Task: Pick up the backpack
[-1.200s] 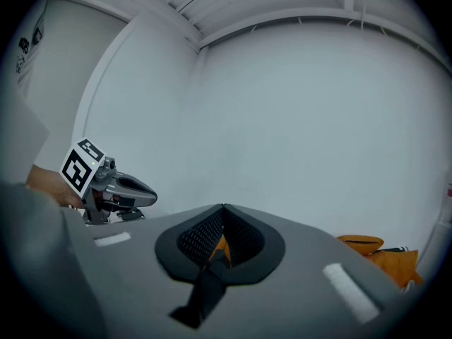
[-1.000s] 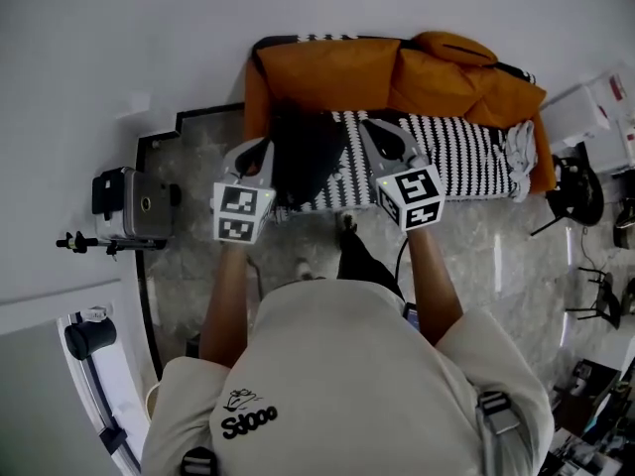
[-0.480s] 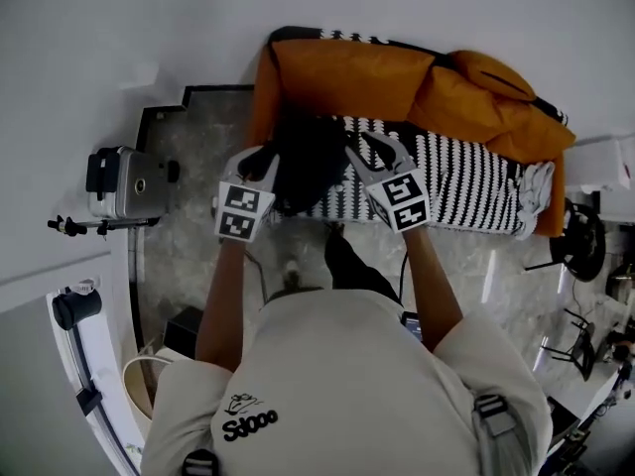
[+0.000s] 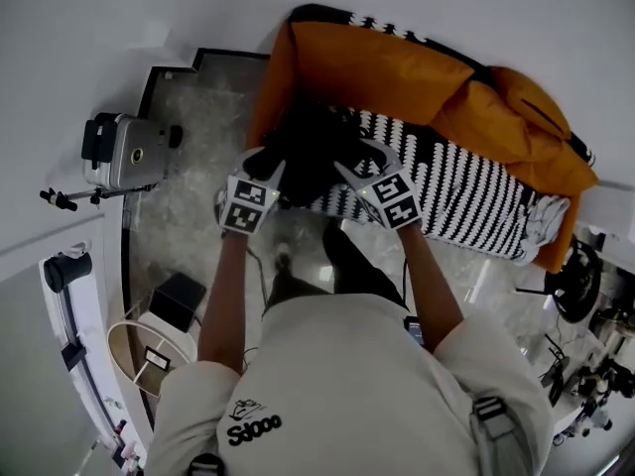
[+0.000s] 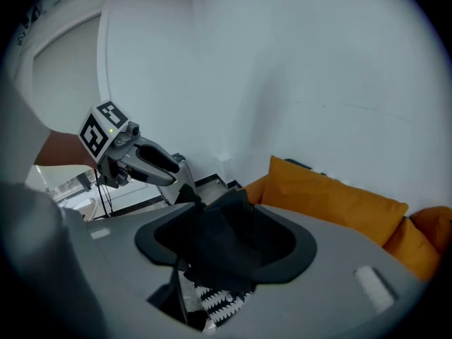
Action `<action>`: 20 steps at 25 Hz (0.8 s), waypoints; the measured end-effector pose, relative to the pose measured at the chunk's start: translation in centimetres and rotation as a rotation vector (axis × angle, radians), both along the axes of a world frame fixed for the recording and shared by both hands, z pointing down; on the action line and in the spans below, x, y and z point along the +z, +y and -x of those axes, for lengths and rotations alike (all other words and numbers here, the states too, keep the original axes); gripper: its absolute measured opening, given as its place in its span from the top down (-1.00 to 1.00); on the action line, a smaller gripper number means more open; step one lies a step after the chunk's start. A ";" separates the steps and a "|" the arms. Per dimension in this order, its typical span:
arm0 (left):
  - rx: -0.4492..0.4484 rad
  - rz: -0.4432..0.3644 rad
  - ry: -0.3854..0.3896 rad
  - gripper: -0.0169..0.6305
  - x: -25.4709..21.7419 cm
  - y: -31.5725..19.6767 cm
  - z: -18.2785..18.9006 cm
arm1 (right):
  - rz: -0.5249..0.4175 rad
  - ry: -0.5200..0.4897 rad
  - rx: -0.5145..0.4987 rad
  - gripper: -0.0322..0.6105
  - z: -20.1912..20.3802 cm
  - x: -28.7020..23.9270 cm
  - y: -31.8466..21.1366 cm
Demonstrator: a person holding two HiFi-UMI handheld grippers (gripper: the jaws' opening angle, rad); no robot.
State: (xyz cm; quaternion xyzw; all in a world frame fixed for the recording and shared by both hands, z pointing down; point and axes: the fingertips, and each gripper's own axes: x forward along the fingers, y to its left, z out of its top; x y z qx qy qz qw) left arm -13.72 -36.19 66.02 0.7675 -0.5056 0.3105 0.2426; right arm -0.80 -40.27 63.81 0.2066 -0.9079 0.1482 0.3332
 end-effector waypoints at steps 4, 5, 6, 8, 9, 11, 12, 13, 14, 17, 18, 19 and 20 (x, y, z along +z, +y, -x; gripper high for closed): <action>0.003 0.095 0.010 0.36 4.2 0.1 -0.4 | 0.063 0.053 -0.098 -0.01 0.8 4.0 -0.2; -0.003 0.114 0.002 0.36 5.1 0.2 -0.4 | 0.079 0.060 -0.118 -0.02 1.0 4.8 -0.2; -0.012 0.128 -0.008 0.36 5.6 0.2 -0.3 | 0.092 0.068 -0.139 -0.04 1.1 5.6 -0.1; -0.038 0.151 -0.016 0.32 6.6 0.3 -0.3 | 0.112 0.096 -0.189 -0.06 1.3 7.2 0.3; -0.052 0.162 -0.015 0.32 7.2 0.4 -0.4 | 0.116 0.112 -0.214 -0.08 1.3 8.0 0.4; -0.082 0.181 -0.013 0.31 8.2 0.4 -0.5 | 0.118 0.135 -0.248 -0.12 1.3 9.5 0.5; -0.097 0.188 -0.013 0.31 8.7 0.3 -0.5 | 0.121 0.141 -0.258 -0.14 1.3 10.2 0.4; -0.111 0.194 -0.013 0.31 9.2 0.0 -0.4 | 0.122 0.148 -0.266 -0.16 1.4 11.0 0.3; -0.122 0.200 -0.014 0.31 9.6 -0.3 -0.2 | 0.123 0.157 -0.273 -0.16 1.4 11.8 0.1; -0.148 0.221 -0.015 0.31 11.0 -1.1 0.3 | 0.124 0.182 -0.303 -0.19 1.8 14.1 -0.4; -0.156 0.227 -0.010 0.31 11.3 -1.2 0.3 | 0.123 0.187 -0.316 -0.20 2.0 14.7 -0.4; -0.165 0.233 -0.001 0.31 11.7 -1.2 0.3 | 0.119 0.192 -0.328 -0.20 2.1 15.2 -0.3; -0.175 0.237 0.011 0.32 12.0 -1.2 0.2 | 0.115 0.200 -0.337 -0.20 2.0 15.7 -0.4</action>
